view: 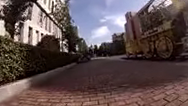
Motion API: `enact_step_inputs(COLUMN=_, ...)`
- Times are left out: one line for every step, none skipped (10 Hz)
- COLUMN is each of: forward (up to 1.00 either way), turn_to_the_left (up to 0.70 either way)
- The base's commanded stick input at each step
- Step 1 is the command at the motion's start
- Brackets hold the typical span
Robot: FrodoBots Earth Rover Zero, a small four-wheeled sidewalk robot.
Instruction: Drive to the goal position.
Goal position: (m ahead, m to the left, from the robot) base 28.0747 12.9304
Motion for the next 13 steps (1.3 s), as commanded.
enact_step_inputs(forward=0.70, turn_to_the_left=0.00)
enact_step_inputs(forward=0.70, turn_to_the_left=0.00)
enact_step_inputs(forward=0.70, turn_to_the_left=0.00)
enact_step_inputs(forward=0.70, turn_to_the_left=0.00)
enact_step_inputs(forward=0.70, turn_to_the_left=0.00)
enact_step_inputs(forward=0.70, turn_to_the_left=0.00)
enact_step_inputs(forward=0.70, turn_to_the_left=0.00)
enact_step_inputs(forward=0.70, turn_to_the_left=0.00)
enact_step_inputs(forward=0.70, turn_to_the_left=0.00)
enact_step_inputs(forward=0.70, turn_to_the_left=0.00)
enact_step_inputs(forward=0.70, turn_to_the_left=0.00)
enact_step_inputs(forward=0.70, turn_to_the_left=0.00)
enact_step_inputs(forward=0.70, turn_to_the_left=0.00)
